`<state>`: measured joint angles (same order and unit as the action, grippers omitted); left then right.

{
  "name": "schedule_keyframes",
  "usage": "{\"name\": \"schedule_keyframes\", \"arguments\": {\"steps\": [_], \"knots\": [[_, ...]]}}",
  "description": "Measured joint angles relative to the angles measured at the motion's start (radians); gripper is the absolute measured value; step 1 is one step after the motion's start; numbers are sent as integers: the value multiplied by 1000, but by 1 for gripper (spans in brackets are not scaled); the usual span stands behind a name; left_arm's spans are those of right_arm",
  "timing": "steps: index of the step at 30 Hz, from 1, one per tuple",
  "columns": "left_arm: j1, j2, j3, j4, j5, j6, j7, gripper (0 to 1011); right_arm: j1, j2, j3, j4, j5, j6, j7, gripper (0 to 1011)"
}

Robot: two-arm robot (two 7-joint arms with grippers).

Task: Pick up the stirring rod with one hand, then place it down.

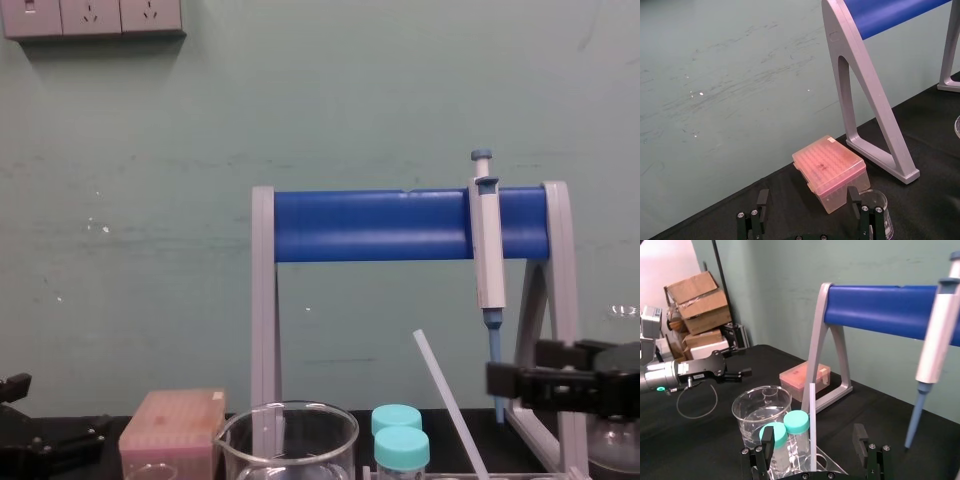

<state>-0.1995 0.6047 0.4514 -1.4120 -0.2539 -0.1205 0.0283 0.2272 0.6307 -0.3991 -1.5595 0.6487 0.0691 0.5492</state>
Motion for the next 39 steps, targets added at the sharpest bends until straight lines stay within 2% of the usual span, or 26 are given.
{"name": "schedule_keyframes", "arguments": {"steps": [9, 16, 23, 39], "knots": [[0, 0, 0, 0, 0, 0, 0, 1000, 128, -90, -75, 127, -49, 28, 22, 1003], [0, 0, 0, 0, 0, 0, 0, 1000, 194, -147, -115, 204, -78, 28, 36, 1003], [0, 0, 0, 0, 0, 0, 0, 1000, 222, -170, -132, 242, -99, 30, 40, 1003], [0, 0, 0, 0, 0, 0, 0, 1000, 227, -174, -130, 253, -117, 33, 33, 1003]]}}
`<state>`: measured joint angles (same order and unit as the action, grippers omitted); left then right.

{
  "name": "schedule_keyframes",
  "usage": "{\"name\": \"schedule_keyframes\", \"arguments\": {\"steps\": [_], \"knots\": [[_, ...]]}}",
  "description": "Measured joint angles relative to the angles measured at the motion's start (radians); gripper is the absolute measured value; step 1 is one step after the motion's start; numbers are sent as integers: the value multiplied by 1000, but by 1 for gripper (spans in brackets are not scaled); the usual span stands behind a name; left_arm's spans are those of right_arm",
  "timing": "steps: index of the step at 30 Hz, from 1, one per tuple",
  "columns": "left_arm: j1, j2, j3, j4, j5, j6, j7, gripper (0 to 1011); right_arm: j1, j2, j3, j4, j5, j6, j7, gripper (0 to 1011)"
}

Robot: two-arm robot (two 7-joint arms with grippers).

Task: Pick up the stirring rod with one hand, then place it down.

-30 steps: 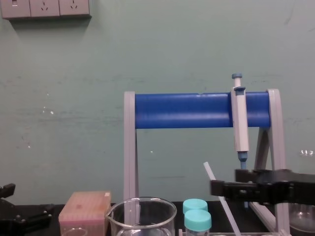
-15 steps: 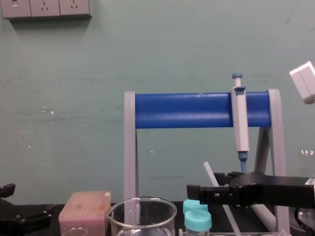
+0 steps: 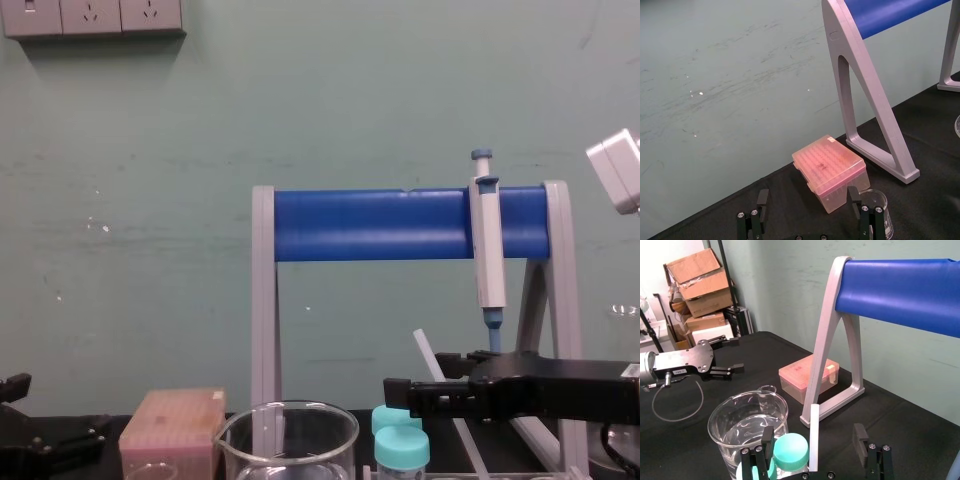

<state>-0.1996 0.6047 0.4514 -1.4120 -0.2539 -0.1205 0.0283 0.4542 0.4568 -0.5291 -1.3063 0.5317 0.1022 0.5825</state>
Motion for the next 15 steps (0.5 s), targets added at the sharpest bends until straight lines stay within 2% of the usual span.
{"name": "schedule_keyframes", "arguments": {"steps": [6, 15], "knots": [[0, 0, 0, 0, 0, 0, 0, 1000, -1, 0, 1, -1, 1, 0, 0, 990], [0, 0, 0, 0, 0, 0, 0, 1000, -2, 1, 2, -2, 2, -1, -1, 763]]}}
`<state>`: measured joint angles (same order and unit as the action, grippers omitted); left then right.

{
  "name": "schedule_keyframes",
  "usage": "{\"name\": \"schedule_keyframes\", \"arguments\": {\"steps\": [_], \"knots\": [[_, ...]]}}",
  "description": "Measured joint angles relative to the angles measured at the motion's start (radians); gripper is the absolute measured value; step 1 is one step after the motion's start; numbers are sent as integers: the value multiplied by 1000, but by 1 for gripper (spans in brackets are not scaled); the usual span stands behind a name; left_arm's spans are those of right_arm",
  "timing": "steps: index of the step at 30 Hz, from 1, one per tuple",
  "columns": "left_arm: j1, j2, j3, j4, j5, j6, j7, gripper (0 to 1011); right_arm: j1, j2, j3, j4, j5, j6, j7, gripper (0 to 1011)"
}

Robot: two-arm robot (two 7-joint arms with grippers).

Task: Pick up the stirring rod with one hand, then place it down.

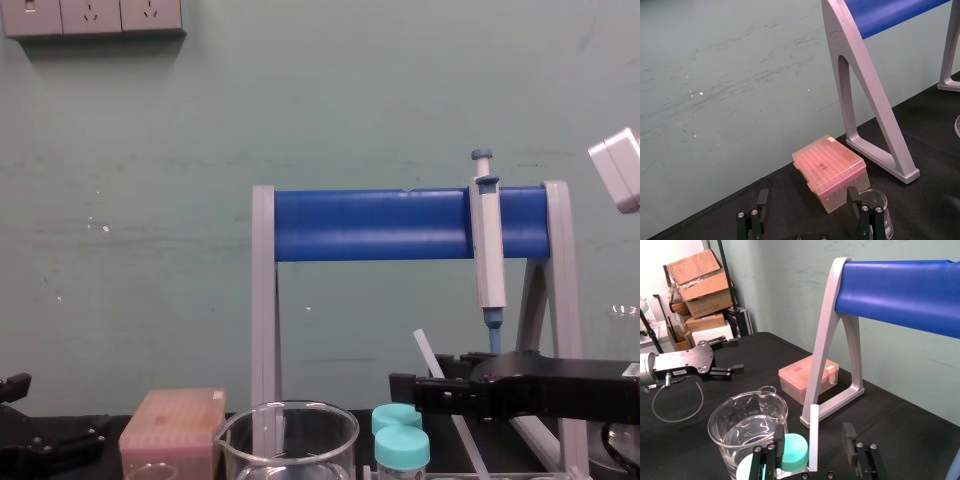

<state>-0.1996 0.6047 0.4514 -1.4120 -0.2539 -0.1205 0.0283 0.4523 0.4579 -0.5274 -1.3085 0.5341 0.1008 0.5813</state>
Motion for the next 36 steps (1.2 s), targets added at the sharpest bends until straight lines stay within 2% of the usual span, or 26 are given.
{"name": "schedule_keyframes", "arguments": {"steps": [10, 11, 16, 17, 21, 25, 29, 32, 36], "knots": [[0, 0, 0, 0, 0, 0, 0, 1000, -1, 0, 0, -1, 1, 0, 0, 462], [0, 0, 0, 0, 0, 0, 0, 1000, -1, 0, 0, -1, 2, 0, 0, 400], [0, 0, 0, 0, 0, 0, 0, 1000, -1, 0, 0, -1, 2, 0, 0, 260], [0, 0, 0, 0, 0, 0, 0, 1000, -1, 0, 0, -1, 2, 0, 0, 200], [0, 0, 0, 0, 0, 0, 0, 1000, -1, 0, 0, -1, 2, 0, 0, 93], [0, 0, 0, 0, 0, 0, 0, 1000, -2, 0, 0, -1, 3, -1, 0, 72], [0, 0, 0, 0, 0, 0, 0, 1000, -16, -3, 12, -5, 6, -41, 4, 72], [0, 0, 0, 0, 0, 0, 0, 1000, -39, -13, 32, -11, 8, -115, 5, 72], [0, 0, 0, 0, 0, 0, 0, 1000, -80, -32, 77, -27, 12, -253, 3, 72]]}}
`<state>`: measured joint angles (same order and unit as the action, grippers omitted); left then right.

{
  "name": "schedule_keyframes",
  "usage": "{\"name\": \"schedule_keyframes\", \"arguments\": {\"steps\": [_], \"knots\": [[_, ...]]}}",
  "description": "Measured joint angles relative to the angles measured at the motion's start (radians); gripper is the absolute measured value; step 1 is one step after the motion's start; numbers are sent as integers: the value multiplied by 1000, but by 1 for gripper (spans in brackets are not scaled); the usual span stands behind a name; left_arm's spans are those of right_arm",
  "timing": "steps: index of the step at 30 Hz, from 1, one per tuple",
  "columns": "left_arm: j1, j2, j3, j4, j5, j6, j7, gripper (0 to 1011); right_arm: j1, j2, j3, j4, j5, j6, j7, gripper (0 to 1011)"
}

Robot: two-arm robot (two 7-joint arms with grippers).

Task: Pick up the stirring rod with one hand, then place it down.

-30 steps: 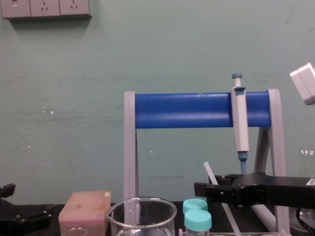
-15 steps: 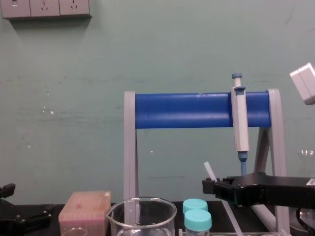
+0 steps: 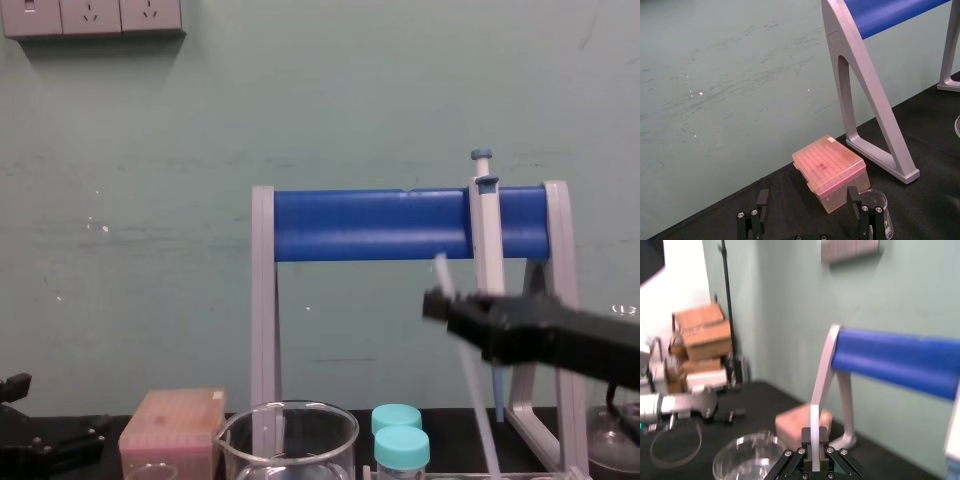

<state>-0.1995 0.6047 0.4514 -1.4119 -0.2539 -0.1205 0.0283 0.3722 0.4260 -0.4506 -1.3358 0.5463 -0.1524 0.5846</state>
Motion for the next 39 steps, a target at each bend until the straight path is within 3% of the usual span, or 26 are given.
{"name": "schedule_keyframes", "arguments": {"steps": [5, 12, 18, 22, 28, 39], "knots": [[0, 0, 0, 0, 0, 0, 0, 1000, -48, -12, 44, -34, 5, -113, 3, 72], [0, 0, 0, 0, 0, 0, 0, 1000, -100, -13, 95, -108, 29, -175, 16, 71], [0, 0, 0, 0, 0, 0, 0, 1000, -109, -6, 146, -180, 46, -163, -1, 72], [0, 0, 0, 0, 0, 0, 0, 1000, -95, 7, 182, -218, 41, -127, -32, 72], [0, 0, 0, 0, 0, 0, 0, 1000, -68, 23, 213, -205, 17, -96, -56, 71], [0, 0, 0, 0, 0, 0, 0, 1000, -56, 24, 230, -175, -4, -81, -60, 71]]}}
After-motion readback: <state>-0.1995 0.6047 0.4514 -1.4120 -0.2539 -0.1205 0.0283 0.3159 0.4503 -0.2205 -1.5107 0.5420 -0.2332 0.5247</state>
